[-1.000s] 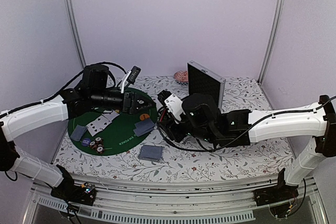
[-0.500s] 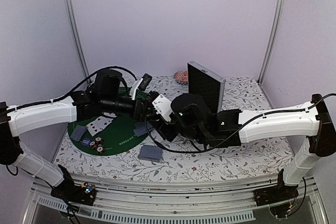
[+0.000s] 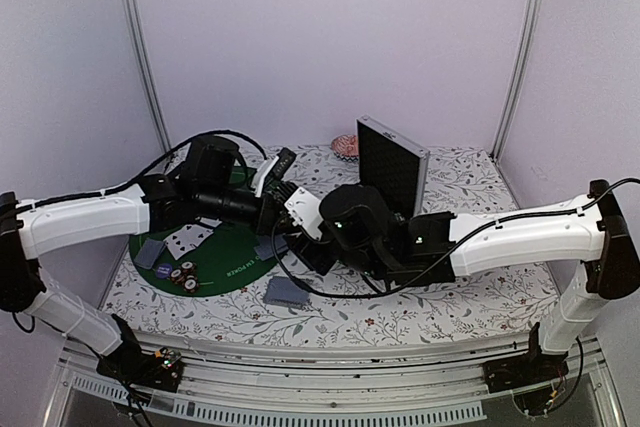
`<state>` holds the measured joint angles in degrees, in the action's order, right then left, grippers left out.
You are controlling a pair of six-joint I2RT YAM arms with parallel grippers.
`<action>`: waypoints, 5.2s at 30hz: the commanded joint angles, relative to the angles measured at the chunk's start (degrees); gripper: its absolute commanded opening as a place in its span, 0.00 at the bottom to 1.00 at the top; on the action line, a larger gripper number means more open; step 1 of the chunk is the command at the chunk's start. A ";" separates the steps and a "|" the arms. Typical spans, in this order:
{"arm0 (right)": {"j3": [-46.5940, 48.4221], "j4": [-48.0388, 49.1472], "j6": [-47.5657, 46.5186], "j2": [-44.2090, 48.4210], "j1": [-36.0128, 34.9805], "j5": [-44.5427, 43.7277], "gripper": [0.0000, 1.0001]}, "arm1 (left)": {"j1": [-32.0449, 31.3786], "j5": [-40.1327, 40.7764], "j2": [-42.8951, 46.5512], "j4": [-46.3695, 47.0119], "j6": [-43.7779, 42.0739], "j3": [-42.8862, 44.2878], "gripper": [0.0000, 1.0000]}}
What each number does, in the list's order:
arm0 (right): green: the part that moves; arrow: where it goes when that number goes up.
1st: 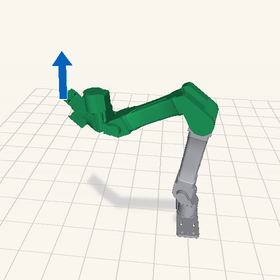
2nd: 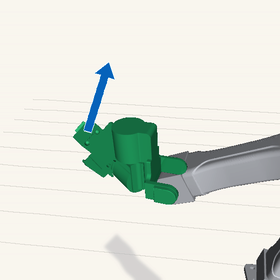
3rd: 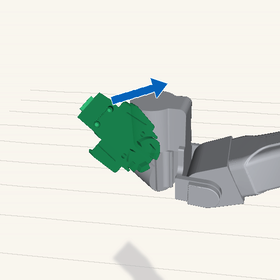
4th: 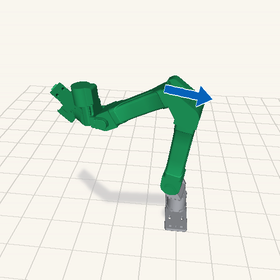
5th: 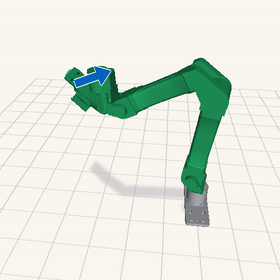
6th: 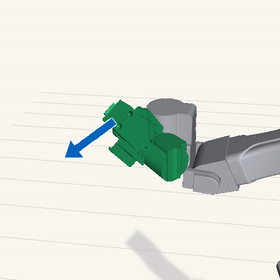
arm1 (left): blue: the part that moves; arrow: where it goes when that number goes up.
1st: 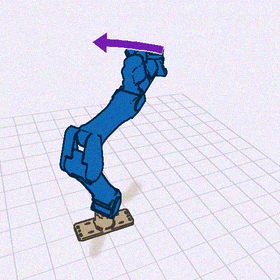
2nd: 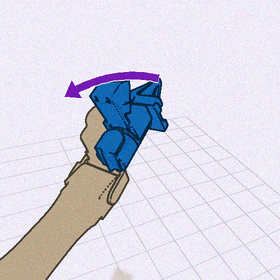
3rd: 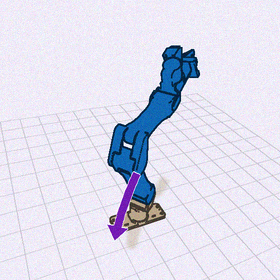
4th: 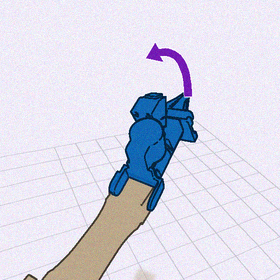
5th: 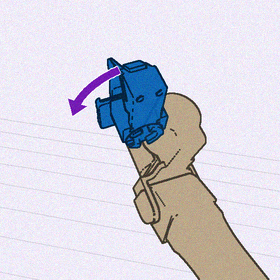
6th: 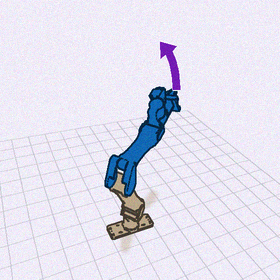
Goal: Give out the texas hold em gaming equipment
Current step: Pass from the right arm to the left, then place the all-in button in the big blind area, then adjust the poker card at the face-down deck piles.
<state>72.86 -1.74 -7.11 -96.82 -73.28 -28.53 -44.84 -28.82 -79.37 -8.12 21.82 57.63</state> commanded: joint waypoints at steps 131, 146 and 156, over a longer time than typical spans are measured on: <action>11.30 -32.07 50.71 -23.11 4.98 13.47 0.75 | 0.73 16.86 -1.81 8.91 8.25 -29.07 0.64; 4.43 -21.06 50.78 -15.50 7.59 22.77 0.53 | 0.54 16.55 -3.81 9.68 7.41 -28.67 0.63; -0.01 -12.69 51.73 -16.83 11.25 31.51 0.42 | 0.44 16.15 -5.24 10.14 7.04 -28.46 0.62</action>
<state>73.23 -18.41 44.23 -113.54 -62.78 -1.04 -43.55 -12.45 -83.13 2.70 29.76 29.10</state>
